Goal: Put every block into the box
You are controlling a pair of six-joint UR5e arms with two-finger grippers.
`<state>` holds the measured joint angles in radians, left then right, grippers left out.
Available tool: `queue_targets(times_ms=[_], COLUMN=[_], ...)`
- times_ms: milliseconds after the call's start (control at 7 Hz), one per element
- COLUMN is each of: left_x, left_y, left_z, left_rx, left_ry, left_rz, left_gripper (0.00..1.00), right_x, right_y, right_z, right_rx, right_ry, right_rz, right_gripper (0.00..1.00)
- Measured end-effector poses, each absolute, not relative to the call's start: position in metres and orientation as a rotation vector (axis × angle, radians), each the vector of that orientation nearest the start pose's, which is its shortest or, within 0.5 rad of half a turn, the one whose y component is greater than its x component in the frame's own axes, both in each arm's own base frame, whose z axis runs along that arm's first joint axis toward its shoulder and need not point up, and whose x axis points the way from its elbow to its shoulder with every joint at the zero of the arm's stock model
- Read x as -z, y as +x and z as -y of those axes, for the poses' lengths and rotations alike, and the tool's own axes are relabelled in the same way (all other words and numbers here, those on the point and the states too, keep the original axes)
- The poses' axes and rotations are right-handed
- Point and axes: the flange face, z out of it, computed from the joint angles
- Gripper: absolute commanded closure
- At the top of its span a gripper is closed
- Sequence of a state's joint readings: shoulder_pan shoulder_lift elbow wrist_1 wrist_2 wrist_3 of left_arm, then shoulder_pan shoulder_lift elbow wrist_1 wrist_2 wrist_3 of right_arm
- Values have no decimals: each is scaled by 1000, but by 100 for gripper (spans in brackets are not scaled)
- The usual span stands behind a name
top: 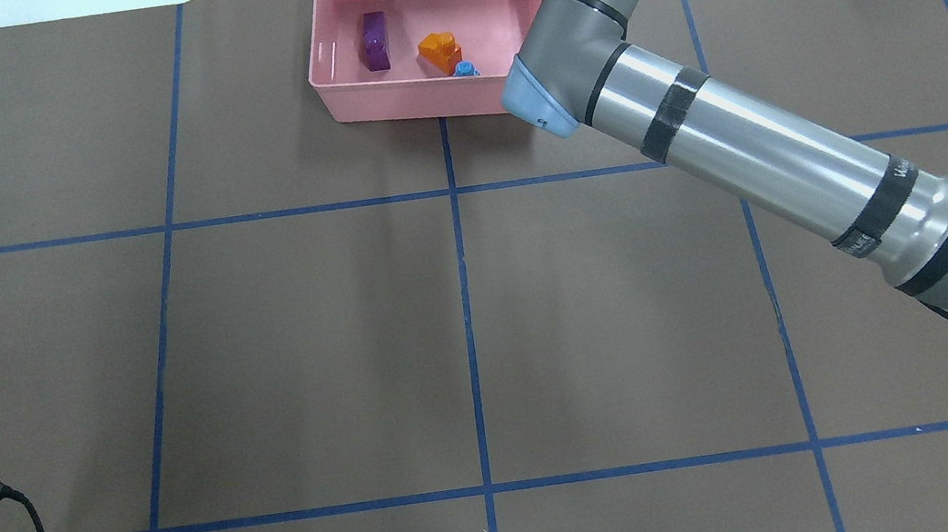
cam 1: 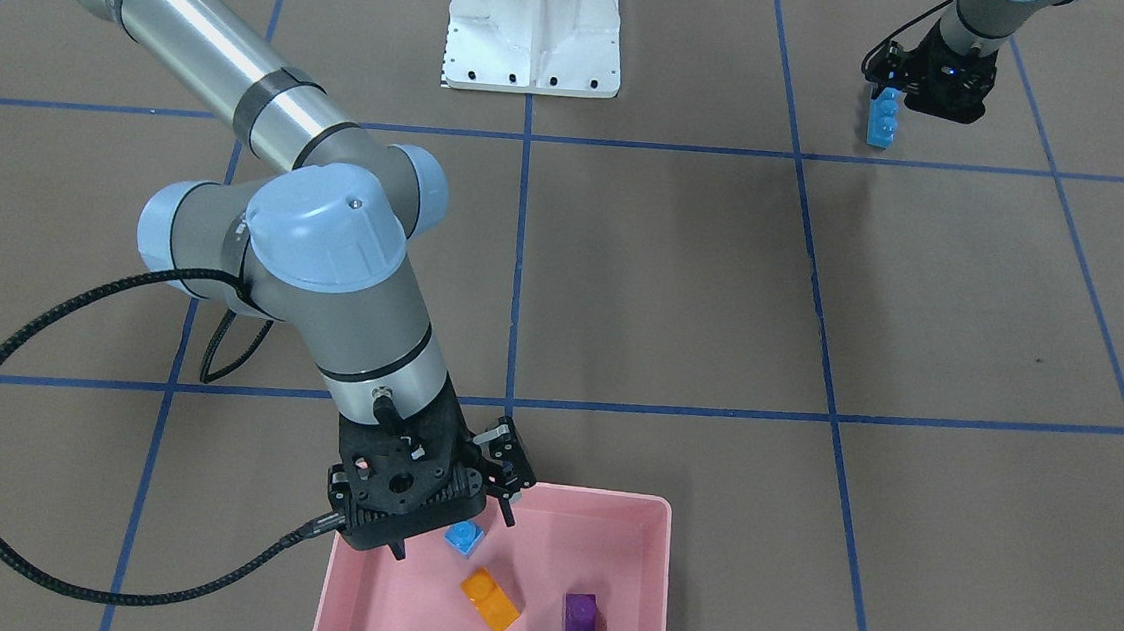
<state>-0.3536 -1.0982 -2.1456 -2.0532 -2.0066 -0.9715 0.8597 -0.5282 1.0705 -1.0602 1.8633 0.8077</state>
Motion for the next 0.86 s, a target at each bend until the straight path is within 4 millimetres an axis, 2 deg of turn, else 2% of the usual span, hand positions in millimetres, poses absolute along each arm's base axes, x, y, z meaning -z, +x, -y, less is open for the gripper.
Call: queue_targets(times_ms=[286, 429, 571, 714, 857], left_x=[-540, -544, -545, -545, -544], left_y=[295, 298, 299, 300, 301], left_z=[182, 178, 177, 176, 175], left_rx=[-368, -372, -375, -377, -381], left_ry=[-119, -119, -118, -116, -116], left_rz=[-713, -715, -722, -731, -735], left_gripper=[0, 20, 65, 95, 100], right_x=[-125, -131, -142, -149, -155], right_y=[-430, -409, -387, -365, -347], right_z=[681, 674, 669, 668, 670], right_rx=[81, 83, 84, 82, 76], right_ry=[519, 498, 477, 459, 448], right_rz=[936, 949, 961, 978, 990], right_gripper=[1, 1, 1, 1, 1])
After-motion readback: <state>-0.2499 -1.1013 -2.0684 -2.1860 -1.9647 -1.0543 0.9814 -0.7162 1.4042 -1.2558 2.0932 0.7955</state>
